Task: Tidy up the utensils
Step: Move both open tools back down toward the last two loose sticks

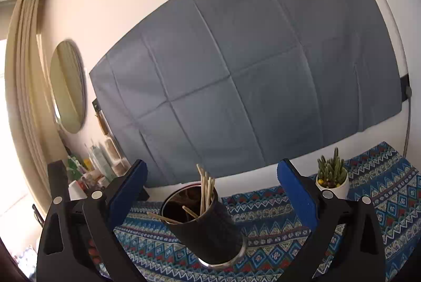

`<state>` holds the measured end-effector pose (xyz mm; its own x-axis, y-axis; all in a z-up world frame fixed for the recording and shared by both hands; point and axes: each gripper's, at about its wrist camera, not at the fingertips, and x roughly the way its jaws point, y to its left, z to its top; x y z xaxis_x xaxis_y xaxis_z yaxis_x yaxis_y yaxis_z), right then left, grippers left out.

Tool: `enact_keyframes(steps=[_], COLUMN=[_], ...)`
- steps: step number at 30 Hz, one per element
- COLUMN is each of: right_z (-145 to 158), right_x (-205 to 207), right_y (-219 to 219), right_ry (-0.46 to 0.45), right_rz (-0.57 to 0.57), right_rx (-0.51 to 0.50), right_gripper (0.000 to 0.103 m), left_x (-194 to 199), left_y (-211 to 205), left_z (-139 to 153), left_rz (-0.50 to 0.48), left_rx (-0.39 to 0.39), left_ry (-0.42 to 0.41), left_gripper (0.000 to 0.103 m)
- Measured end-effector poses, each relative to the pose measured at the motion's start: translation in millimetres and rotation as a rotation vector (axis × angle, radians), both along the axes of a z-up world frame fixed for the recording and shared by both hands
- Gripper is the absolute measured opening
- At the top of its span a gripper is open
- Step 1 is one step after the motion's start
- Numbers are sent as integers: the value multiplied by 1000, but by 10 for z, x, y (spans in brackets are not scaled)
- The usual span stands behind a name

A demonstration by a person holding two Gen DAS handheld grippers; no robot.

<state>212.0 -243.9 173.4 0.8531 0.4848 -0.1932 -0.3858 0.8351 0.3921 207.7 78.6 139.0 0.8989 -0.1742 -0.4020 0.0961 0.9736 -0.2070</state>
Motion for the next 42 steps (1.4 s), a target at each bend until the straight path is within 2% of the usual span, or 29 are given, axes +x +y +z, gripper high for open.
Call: enact_keyframes(steps=[4,8,17,22,26,31,35,42], right_z=[-111,-292,-802,-1070,-1335,-1584,-1700,-1950], right_x=[-50,-77,-111,-170,-202,-328,-462,-672], right_y=[-30,-55,62,176,272,459,641,899], right_ry=[69,155,347,426,502,515,511,512], right_rz=[-85,-113,-95,-57,-25,20,75,122], right_rx=[-85,-154,-260,-284,-328,-403,-448,-534], right_gripper=[95,95,95,95,95,95,95,95], left_x=[-112,-187,-264,-246,-212,-147,-130,-207], left_y=[11,-3,-76,-190,-266,-366,-482,-599], left_z=[-88,-185,-455,-685,-901,-1155,-1288,-1370], left_rz=[3,-3,-32,-85,-130,-160,-208,-245], left_rx=[30,62,117,153,150,119,141,137], left_ry=[36,75,165,231,293,369,426,436], left_gripper=[97,97,97,97,97,97,97,97])
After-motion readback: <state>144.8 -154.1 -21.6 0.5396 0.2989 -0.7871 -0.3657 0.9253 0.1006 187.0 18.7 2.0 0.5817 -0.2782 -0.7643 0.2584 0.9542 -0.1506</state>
